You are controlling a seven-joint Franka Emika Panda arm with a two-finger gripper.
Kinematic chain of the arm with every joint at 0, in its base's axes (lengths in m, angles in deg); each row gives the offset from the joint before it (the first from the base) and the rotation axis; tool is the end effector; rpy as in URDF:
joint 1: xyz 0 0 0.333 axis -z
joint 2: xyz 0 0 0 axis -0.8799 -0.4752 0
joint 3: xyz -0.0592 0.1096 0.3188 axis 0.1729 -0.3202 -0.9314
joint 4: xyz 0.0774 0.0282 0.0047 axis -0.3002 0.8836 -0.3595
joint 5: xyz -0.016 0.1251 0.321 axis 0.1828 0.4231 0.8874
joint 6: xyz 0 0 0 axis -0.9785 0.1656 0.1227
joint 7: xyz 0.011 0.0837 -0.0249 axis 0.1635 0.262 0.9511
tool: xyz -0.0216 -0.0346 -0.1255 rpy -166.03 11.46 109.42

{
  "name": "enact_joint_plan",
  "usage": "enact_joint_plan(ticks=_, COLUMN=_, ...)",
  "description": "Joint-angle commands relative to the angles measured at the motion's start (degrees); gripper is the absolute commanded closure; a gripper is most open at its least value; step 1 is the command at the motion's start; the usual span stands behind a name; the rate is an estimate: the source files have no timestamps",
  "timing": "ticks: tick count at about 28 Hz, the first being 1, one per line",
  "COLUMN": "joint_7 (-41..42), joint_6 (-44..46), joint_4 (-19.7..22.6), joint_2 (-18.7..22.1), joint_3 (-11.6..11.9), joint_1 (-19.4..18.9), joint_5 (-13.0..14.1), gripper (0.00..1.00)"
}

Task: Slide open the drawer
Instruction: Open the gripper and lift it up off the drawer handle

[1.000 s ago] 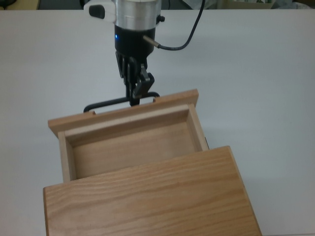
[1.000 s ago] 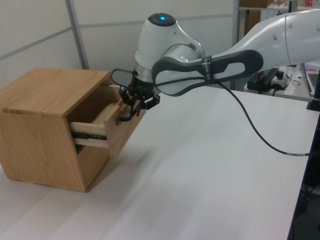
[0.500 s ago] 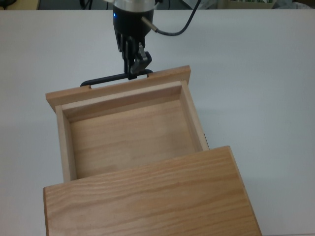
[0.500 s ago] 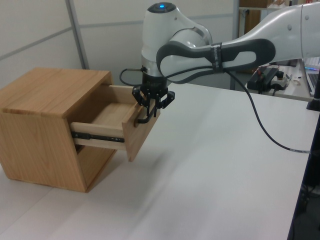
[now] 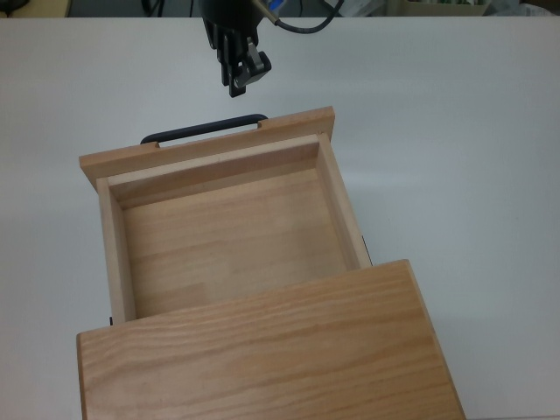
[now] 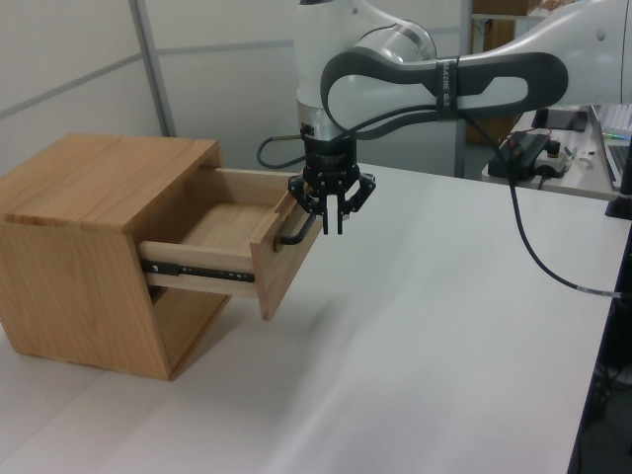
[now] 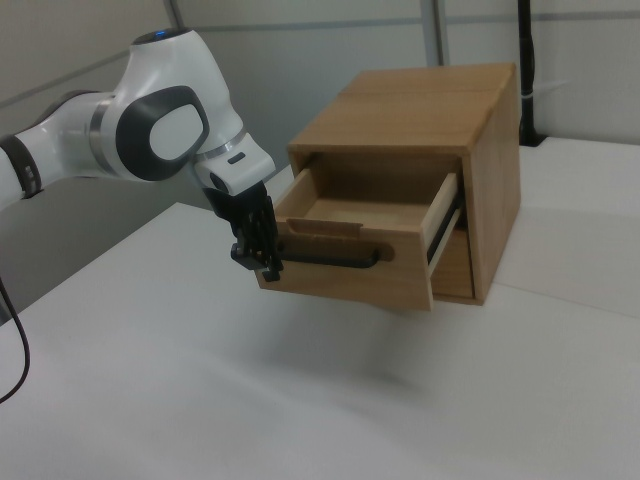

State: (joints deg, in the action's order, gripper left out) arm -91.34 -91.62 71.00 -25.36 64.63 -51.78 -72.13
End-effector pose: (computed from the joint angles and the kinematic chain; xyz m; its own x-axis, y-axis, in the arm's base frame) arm 0.5454 0.0465 0.5909 0.5329 -0.8394 0.1066 -0.8402 -0.5399 -0.0508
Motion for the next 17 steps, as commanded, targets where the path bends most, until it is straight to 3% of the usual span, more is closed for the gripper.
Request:
enact_joint_plan(ticks=1, joint_7=2.4, joint_6=0.5, joint_4=0.8, joint_2=1.4, joint_3=0.3, joint_1=1.5, joint_5=2.1, gripper=1.00)
enact_joint_plan(ticks=5, joint_7=4.0, joint_6=0.2, joint_4=-1.1, joint_2=1.5, joint_3=0.3, joint_1=1.8, joint_5=4.2, gripper=0.97)
enact_joint_plan(ticks=6, joint_7=6.1, joint_6=0.2, joint_4=-1.9, joint_2=1.5, joint_3=0.3, joint_1=2.4, joint_5=4.6, gripper=0.81)
enact_joint_plan(ticks=8, joint_7=8.9, joint_6=0.2, joint_4=-2.6, joint_2=1.5, joint_3=0.3, joint_1=2.5, joint_5=4.7, gripper=0.71)
enact_joint_plan(ticks=10, joint_7=12.2, joint_6=0.5, joint_4=-3.2, joint_2=1.5, joint_3=0.3, joint_1=2.5, joint_5=4.9, gripper=0.54)
enact_joint_plan(ticks=11, joint_7=14.7, joint_6=0.3, joint_4=-3.5, joint_2=1.5, joint_3=0.3, joint_1=2.5, joint_5=4.9, gripper=0.32)
enact_joint_plan(ticks=12, joint_7=15.7, joint_6=0.3, joint_4=-3.8, joint_2=1.5, joint_3=0.2, joint_1=2.5, joint_5=4.9, gripper=0.21)
enact_joint_plan(ticks=15, joint_7=18.0, joint_6=0.5, joint_4=-5.2, joint_2=1.5, joint_3=0.2, joint_1=2.5, joint_5=4.5, gripper=0.02)
enact_joint_plan(ticks=17, joint_7=21.8, joint_6=0.7, joint_4=-5.9, joint_2=1.5, joint_3=-0.1, joint_1=2.5, joint_5=4.0, gripper=0.00)
